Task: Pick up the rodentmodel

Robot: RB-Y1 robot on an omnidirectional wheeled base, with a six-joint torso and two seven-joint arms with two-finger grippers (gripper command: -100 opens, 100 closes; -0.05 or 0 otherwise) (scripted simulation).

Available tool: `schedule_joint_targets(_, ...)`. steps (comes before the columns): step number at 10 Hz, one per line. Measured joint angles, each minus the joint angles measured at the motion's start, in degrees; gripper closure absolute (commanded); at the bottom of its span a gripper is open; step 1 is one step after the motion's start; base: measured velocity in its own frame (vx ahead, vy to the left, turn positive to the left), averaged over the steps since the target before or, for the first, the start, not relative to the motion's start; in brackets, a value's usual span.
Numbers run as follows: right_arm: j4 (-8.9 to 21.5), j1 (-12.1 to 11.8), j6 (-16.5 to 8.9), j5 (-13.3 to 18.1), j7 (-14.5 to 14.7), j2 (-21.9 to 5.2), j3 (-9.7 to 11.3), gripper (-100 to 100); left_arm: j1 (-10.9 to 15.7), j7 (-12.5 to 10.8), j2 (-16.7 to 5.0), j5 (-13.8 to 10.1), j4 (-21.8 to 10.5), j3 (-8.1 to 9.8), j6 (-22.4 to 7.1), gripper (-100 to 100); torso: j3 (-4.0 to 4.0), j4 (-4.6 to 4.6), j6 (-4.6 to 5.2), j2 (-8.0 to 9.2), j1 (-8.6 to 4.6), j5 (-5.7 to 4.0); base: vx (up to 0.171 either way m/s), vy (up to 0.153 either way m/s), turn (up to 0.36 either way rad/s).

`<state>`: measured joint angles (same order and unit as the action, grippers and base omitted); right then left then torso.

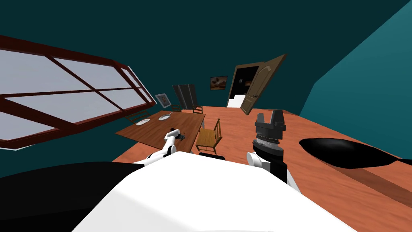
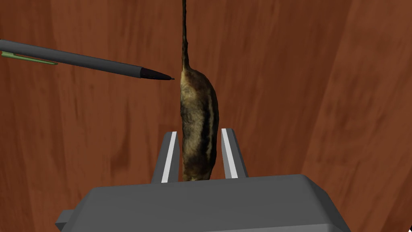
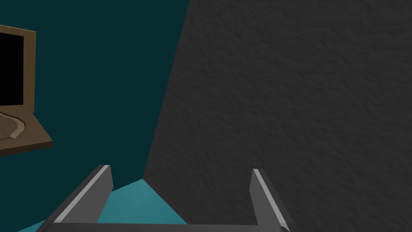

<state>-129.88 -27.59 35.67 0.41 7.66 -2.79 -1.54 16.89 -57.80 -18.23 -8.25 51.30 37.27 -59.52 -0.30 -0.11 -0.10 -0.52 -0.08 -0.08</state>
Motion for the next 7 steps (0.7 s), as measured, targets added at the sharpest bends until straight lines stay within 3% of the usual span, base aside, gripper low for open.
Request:
schedule_joint_targets(6,0.0,0.0,0.0,0.0,0.0,0.0,0.0,0,0.2,8.5,-1.3,-1.8,1.3,3.08,-3.1,100,0.03,0.01,0.04,0.07,0.05,0.02,0.058,-0.069,0.125)
schedule_joint_targets(7,0.0,0.0,0.0,0.0,0.0,0.0,0.0,0,0.2,8.8,-1.3,-1.9,1.2,3.15,-3.2,0,0.08,0.02,0.08,0.16,0.17,0.05,0.005,-0.008,-0.005)
